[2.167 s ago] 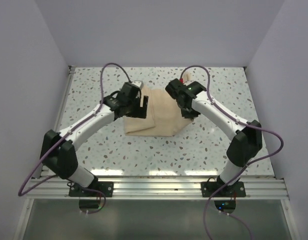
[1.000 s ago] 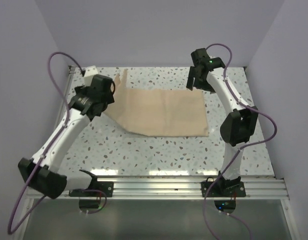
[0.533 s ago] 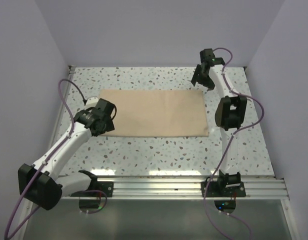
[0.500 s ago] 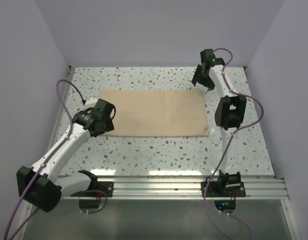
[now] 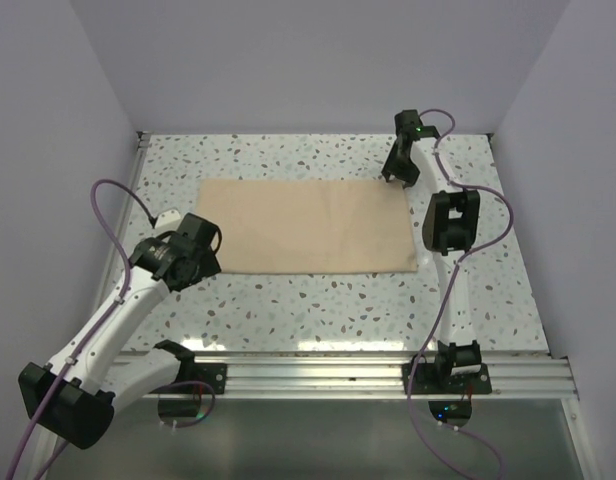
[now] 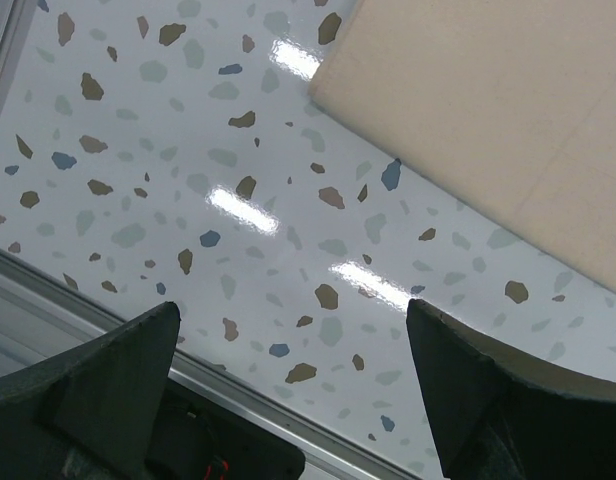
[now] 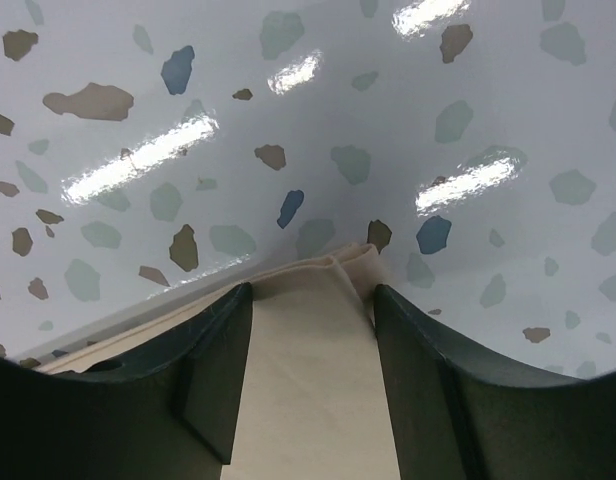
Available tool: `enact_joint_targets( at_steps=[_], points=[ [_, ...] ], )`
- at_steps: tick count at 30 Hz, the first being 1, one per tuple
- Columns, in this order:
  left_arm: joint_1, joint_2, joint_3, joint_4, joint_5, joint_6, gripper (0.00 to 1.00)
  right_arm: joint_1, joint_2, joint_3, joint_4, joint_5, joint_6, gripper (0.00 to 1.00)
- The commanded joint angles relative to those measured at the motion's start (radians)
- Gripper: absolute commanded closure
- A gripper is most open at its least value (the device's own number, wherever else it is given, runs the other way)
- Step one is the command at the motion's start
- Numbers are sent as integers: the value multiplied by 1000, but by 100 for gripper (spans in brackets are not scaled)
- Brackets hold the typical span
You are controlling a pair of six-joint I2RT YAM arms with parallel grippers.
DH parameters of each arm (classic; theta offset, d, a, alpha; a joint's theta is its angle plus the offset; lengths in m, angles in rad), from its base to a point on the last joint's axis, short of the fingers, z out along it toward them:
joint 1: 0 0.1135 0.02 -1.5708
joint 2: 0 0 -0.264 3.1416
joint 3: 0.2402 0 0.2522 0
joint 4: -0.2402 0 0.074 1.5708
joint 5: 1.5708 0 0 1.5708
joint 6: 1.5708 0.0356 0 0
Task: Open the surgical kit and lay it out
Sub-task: Open the surgical kit at the center of the board.
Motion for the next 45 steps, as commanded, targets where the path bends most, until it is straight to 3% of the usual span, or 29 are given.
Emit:
enact_joint_targets(
  at_steps=[1, 4, 7, 14, 21, 27, 33, 35, 40, 45],
  points=[
    [-5, -18, -1, -38, -11, -43, 0, 0, 14, 53, 41, -9, 15, 45],
    [-5, -18, 2, -51, -17, -41, 0, 2, 28, 57, 40, -7, 10, 50],
    [-5, -24, 2, -46, -20, -35, 0, 3, 28, 48, 40, -3, 16, 61],
    [-5, -11, 5, -32, -22, -8, 0, 3, -15, 4, 38, 16, 2, 100],
    [-5, 2, 84, -3, -19, 51, 0, 13, -125, -79, 32, -26, -1, 100],
    [-5, 49, 198, 60, -2, 133, 0, 89, -374, -255, 55, -102, -33, 100],
    [-5, 106, 261, 153, 39, 230, 0, 221, -668, -439, -37, -131, -64, 100],
    [-3, 117, 267, 181, 40, 252, 0, 267, -750, -576, -69, -153, -47, 100],
    [-3, 149, 296, 224, -8, 278, 0, 408, -1150, -1023, -141, -220, 27, 100],
    [21, 201, 412, 251, -72, 282, 0, 462, -1568, -1286, -351, -230, 166, 100]
  ],
)
